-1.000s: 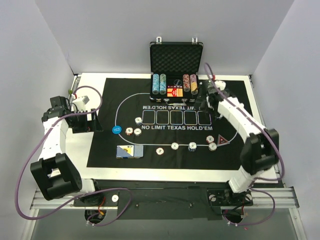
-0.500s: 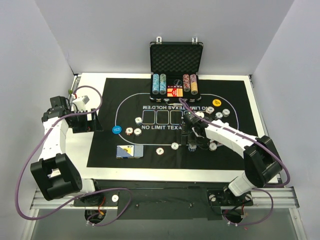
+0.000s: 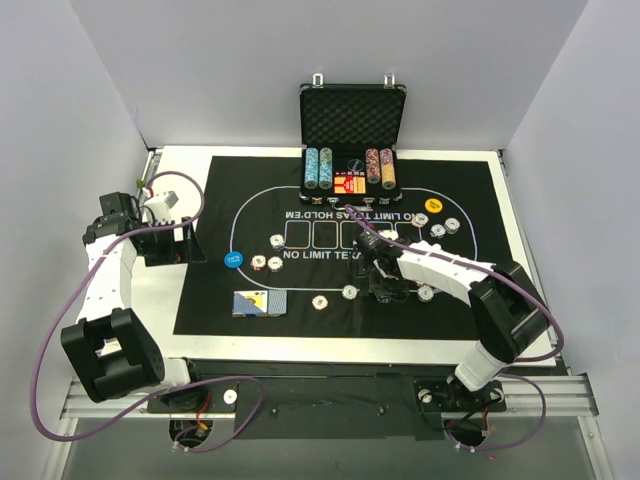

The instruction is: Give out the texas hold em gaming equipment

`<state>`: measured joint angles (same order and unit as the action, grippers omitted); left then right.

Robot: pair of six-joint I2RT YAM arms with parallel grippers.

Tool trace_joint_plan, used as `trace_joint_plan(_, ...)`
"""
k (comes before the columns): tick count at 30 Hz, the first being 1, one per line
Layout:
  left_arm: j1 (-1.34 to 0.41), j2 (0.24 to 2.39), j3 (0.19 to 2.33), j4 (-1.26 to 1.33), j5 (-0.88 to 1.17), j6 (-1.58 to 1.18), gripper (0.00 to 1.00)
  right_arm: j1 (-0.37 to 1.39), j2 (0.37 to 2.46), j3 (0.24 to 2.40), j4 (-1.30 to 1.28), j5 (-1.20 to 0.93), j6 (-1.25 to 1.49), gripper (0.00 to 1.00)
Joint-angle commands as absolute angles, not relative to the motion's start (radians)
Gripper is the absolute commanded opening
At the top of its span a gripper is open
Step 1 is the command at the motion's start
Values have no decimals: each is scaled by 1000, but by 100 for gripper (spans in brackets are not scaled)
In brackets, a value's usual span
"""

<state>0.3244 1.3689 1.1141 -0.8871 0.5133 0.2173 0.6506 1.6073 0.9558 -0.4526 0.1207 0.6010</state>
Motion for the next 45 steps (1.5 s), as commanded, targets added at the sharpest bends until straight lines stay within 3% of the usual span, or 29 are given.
trace_joint_plan(1, 331, 1342, 1135, -890, 537, 221, 97, 643, 1631, 973, -459, 149, 610, 60)
trace_joint_plan(30, 333, 1342, 1086, -861, 540, 222, 97, 578, 1502, 913, -486, 175, 598, 23)
trace_joint_plan(37, 331, 1341, 1086, -857, 537, 224, 97, 558, 1404, 899, -532, 190, 621, 21)
trace_joint_plan(45, 331, 1339, 1086, -857, 546, 222, 97, 472, 1261, 700, -519, 229, 782, 21)
